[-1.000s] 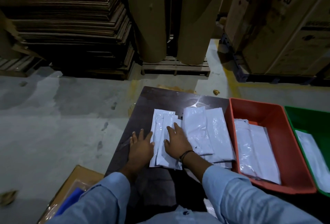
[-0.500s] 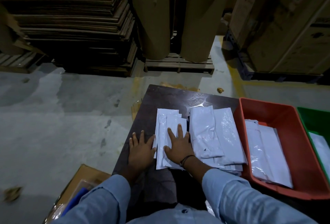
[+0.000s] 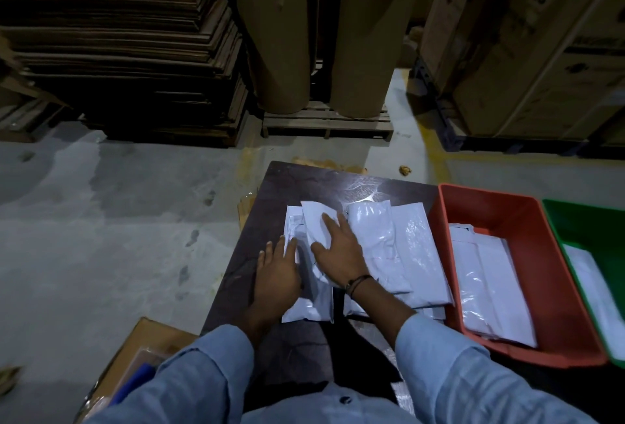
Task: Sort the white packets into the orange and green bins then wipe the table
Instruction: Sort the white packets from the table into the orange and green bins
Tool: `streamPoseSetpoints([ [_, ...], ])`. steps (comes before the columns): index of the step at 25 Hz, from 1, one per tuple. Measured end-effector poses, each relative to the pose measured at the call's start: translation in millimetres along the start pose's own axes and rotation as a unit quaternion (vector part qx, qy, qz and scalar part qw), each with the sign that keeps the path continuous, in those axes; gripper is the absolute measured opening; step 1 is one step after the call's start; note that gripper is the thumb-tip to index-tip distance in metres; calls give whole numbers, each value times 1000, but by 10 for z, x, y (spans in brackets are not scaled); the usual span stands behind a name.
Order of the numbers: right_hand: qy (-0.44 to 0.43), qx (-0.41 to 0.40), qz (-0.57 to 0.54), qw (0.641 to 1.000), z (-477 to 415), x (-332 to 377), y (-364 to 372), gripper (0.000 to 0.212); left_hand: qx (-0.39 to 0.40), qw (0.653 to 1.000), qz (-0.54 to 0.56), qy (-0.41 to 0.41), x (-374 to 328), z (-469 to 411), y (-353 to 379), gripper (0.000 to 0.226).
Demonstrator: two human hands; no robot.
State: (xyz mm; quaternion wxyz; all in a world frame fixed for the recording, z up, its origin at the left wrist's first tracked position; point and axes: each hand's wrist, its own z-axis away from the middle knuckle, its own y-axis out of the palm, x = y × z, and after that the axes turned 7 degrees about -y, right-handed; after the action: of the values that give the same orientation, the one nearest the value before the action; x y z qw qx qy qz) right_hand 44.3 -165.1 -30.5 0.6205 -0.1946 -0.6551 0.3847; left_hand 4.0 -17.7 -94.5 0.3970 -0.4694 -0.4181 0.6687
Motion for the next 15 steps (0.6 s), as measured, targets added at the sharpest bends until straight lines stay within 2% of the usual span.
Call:
streamPoseSetpoints([
  [2, -12, -23, 20, 999, -1, -31, -194, 72, 10, 1000, 14, 8, -167, 11, 44, 70],
  [4, -22, -28, 86, 996, 31, -131, -359, 75, 19, 1000, 11, 0, -290, 26, 137, 72],
  [9, 12, 9, 231, 973, 201, -523, -554, 75, 53, 998, -44, -13, -365, 52, 331, 108],
  [11, 12, 24, 268, 963, 277, -640, -531, 75, 49, 997, -51, -12, -361, 60, 337, 108],
  [15, 10, 20, 289, 957, 328, -729, -458, 75, 25, 999, -38, -31, -386, 55, 265, 94],
])
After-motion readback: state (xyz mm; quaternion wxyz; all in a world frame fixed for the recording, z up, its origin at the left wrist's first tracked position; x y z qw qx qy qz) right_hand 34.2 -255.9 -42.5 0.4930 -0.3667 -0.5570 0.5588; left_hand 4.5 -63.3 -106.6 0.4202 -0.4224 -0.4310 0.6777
